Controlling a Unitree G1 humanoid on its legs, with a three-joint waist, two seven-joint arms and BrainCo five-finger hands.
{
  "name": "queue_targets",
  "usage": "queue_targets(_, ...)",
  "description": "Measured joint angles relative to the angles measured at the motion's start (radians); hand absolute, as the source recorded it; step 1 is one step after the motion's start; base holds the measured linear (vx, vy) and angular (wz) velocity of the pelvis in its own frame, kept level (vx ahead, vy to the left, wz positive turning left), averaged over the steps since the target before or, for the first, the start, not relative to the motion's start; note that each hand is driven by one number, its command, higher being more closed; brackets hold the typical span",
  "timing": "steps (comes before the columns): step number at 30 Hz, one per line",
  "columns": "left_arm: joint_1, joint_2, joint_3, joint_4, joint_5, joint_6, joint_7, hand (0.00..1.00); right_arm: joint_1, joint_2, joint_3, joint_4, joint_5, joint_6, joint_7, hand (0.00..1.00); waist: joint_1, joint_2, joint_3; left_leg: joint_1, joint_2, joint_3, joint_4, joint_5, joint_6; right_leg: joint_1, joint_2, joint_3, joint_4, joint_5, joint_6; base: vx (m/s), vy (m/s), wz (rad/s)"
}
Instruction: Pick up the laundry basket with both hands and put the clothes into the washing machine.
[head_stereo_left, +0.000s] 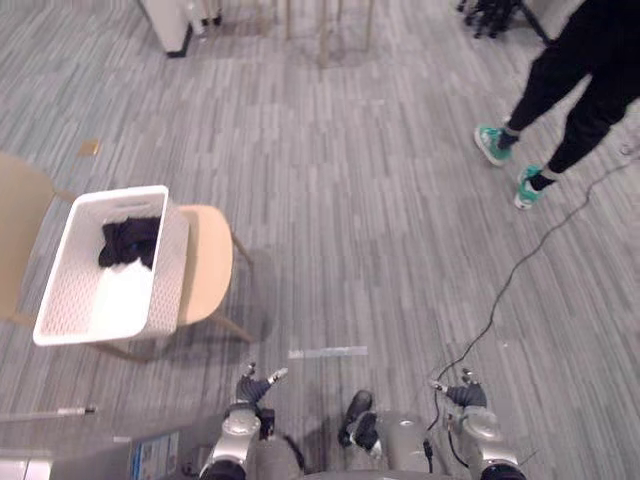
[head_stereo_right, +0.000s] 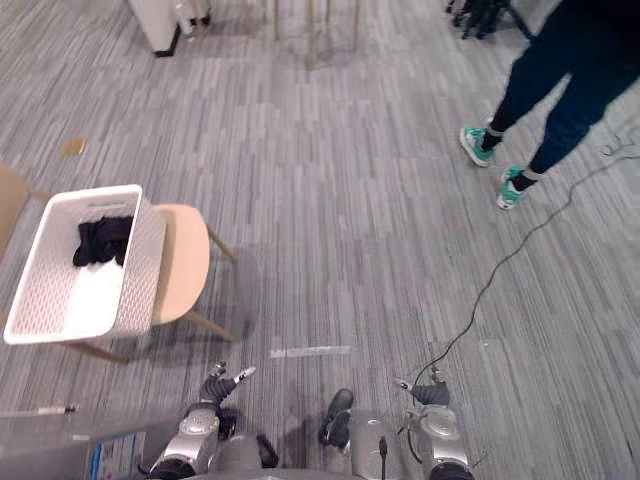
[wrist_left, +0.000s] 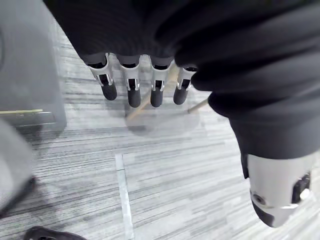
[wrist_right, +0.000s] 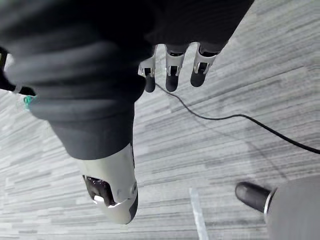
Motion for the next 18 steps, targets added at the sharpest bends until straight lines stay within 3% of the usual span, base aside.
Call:
queue_targets(3, 0.015, -0.003, -0.007, -0.01, -0.011, -0.004, 0.0, 0.0, 0.004, 0.001, -0.004, -0.009, -0.011, 0.0, -0.001, 0.0, 0.017, 0.013, 0.025, -0.075, -0.023, -0.034, -0.258, 0.028, -0.022, 0.06, 0.002, 0.014, -0.047, 0.012, 0.03, 0.2, 0.138, -0.38)
queue_targets(4, 0.011, -0.003, -0.008, -0.023, -0.011, -0.006, -0.001, 0.0, 0.006, 0.003, -0.008, -0.011, -0.011, 0.0, -0.004, 0.0, 0.035, 0.007, 0.03, -0.077, -0.03, -0.014, -0.351, 0.122, 0.004, 0.083, 0.0, 0.027, -0.084, 0.024, 0.051, 0.18, 0.122, -0.18)
queue_targets(5, 0.017, -0.003, -0.008, -0.031, -0.009, -0.007, -0.001, 0.0, 0.007, 0.003, -0.007, -0.012, -0.011, 0.0, -0.004, 0.0, 0.044, 0.003, 0.026, -0.063, -0.04, -0.005, -0.383, 0.162, 0.01, 0.096, 0.001, 0.04, -0.108, 0.029, 0.064, 0.27, 0.152, -0.29)
queue_targets(6, 0.024, 0.001, -0.007, -0.032, -0.008, -0.009, -0.002, 0.0, 0.003, 0.008, 0.0, -0.02, -0.013, -0.003, -0.004, 0.0, 0.058, -0.005, 0.018, -0.052, -0.061, -0.009, -0.409, 0.181, 0.027, 0.113, -0.004, 0.068, -0.133, 0.031, 0.092, 0.32, 0.175, -0.21)
queue_targets(8, 0.025, 0.0, -0.006, -0.036, -0.009, -0.009, -0.002, 0.0, -0.002, 0.015, 0.002, -0.032, -0.02, -0.005, -0.004, 0.0, 0.06, -0.018, 0.017, -0.036, -0.097, -0.013, -0.401, 0.146, 0.081, 0.105, -0.044, 0.087, -0.075, 0.001, 0.143, 0.36, 0.21, -0.01)
queue_targets(9, 0.026, 0.001, -0.008, -0.033, -0.009, -0.007, -0.001, 0.0, 0.001, 0.018, 0.002, -0.031, -0.029, -0.004, -0.003, 0.0, 0.058, -0.028, 0.018, 0.0, -0.125, -0.007, -0.408, 0.121, 0.113, 0.09, -0.091, 0.107, 0.036, -0.015, 0.157, 0.32, 0.195, 0.14)
queue_targets(10, 0.026, 0.001, -0.009, -0.028, -0.009, -0.006, -0.001, 0.0, 0.002, 0.018, 0.001, -0.031, -0.032, -0.003, -0.003, 0.0, 0.056, -0.028, 0.018, 0.023, -0.135, -0.004, -0.41, 0.113, 0.12, 0.071, -0.12, 0.124, 0.124, -0.023, 0.163, 0.5, 0.329, 0.2)
queue_targets(11, 0.033, 0.004, -0.018, -0.027, -0.01, -0.004, -0.001, 0.0, 0.002, 0.021, 0.002, -0.032, -0.045, -0.002, -0.003, 0.0, 0.058, -0.033, 0.018, 0.085, -0.164, -0.004, -0.424, 0.1, 0.136, 0.015, -0.188, 0.16, 0.351, -0.016, 0.159, 0.52, 0.306, 0.35)
queue_targets(12, 0.038, 0.012, -0.027, -0.029, -0.011, -0.002, 0.0, 0.0, 0.003, 0.024, 0.007, -0.032, -0.05, 0.001, -0.002, 0.0, 0.054, -0.047, 0.022, 0.153, -0.199, -0.017, -0.447, 0.093, 0.149, -0.042, -0.255, 0.185, 0.568, 0.064, 0.124, 0.51, 0.282, 0.43)
queue_targets(13, 0.043, 0.013, -0.038, -0.032, -0.012, 0.001, 0.002, 0.0, 0.004, 0.024, 0.011, -0.032, -0.052, 0.001, -0.002, 0.0, 0.052, -0.047, 0.022, 0.185, -0.207, -0.033, -0.459, 0.083, 0.161, -0.069, -0.279, 0.192, 0.654, 0.1, 0.108, 0.44, 0.14, 0.68)
queue_targets(14, 0.052, 0.027, -0.05, -0.049, -0.013, 0.002, 0.004, 0.0, 0.003, 0.025, 0.024, -0.032, -0.057, 0.001, -0.002, 0.0, 0.045, -0.05, 0.023, 0.24, -0.217, -0.069, -0.483, 0.077, 0.17, -0.111, -0.299, 0.209, 0.776, 0.082, 0.107, 0.44, 0.059, 0.92)
queue_targets(16, 0.06, 0.041, -0.047, -0.077, -0.022, 0.001, 0.013, 0.0, -0.012, 0.026, 0.03, -0.032, -0.057, 0.0, -0.002, 0.0, 0.031, -0.046, 0.022, 0.288, -0.212, -0.156, -0.52, 0.077, 0.17, -0.16, -0.283, 0.205, 0.778, 0.014, 0.11, 0.42, -0.013, 1.05)
queue_targets(18, 0.043, 0.037, -0.036, -0.078, -0.041, 0.001, 0.026, 0.0, -0.012, 0.022, 0.025, -0.045, -0.057, 0.001, -0.002, 0.0, 0.036, -0.04, 0.025, 0.311, -0.205, -0.284, -0.527, 0.077, 0.17, -0.209, -0.203, 0.272, 0.528, -0.043, 0.123, 0.46, -0.145, 1.11)
